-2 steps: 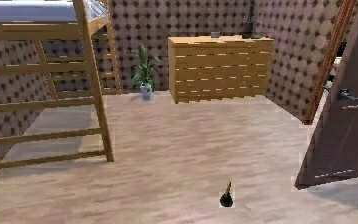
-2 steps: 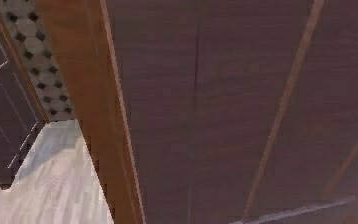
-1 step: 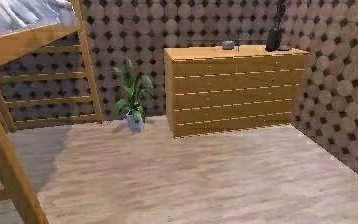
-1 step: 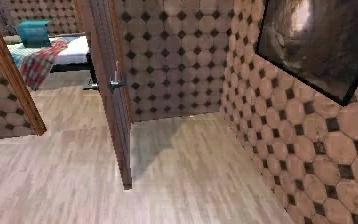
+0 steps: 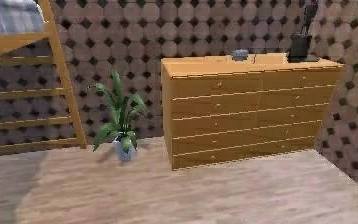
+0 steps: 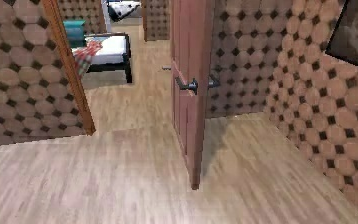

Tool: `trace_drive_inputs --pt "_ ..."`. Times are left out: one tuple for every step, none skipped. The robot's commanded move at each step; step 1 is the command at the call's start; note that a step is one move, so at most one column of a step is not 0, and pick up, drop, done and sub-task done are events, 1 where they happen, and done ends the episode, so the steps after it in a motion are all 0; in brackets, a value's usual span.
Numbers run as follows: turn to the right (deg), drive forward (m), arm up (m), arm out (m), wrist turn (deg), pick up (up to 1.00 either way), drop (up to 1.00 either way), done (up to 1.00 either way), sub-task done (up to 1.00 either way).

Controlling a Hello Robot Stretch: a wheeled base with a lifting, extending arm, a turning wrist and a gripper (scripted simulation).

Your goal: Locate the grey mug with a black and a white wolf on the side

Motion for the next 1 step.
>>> trace_drive_inputs --pt "45.0 0.0 0.0 0.0 0.0 0.0 0.0 0.0 0.0"
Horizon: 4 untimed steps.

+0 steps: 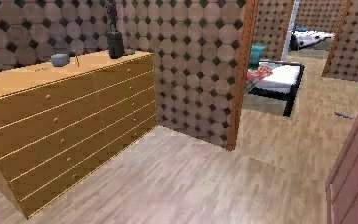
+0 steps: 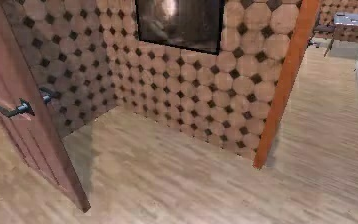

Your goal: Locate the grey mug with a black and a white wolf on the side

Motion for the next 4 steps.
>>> trace_drive_inputs --pt "30.0 0.0 0.0 0.0 0.0 0.0 0.0 0.0 0.0" --pt "0.0 0.7 0.0 0.0 0.0 0.0 0.0 0.0 0.0" --pt "-12.0 0.0 0.0 0.0 0.0 0.0 0.0 0.0 0.0" --pt "0.0 0.5 0.0 0.0 0.0 0.0 0.0 0.0 0.0"
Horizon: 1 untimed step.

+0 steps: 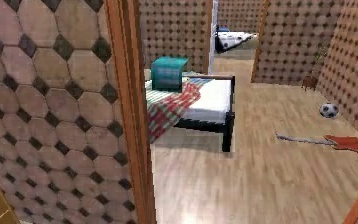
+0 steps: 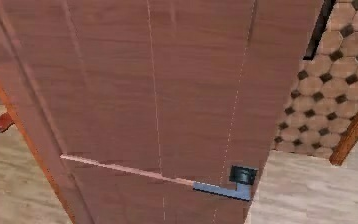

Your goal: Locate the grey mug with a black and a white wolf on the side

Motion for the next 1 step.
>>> trace_drive_inputs --pt "12.0 0.0 0.0 0.0 0.0 0.0 0.0 0.0 0.0"
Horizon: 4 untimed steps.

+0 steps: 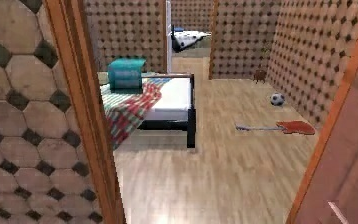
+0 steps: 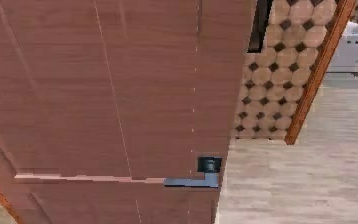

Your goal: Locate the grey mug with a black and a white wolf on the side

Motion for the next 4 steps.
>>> trace_drive_inputs --pt "0.0 1.0 0.0 0.0 0.0 0.0 0.0 0.0 0.0" --pt "18.0 0.0 0.0 0.0 0.0 0.0 0.0 0.0 0.0" --pt "0.0 0.05 0.0 0.0 0.0 0.0 0.0 0.0 0.0" --pt "27.0 0.0 0.0 0.0 0.0 0.0 0.0 0.0 0.0"
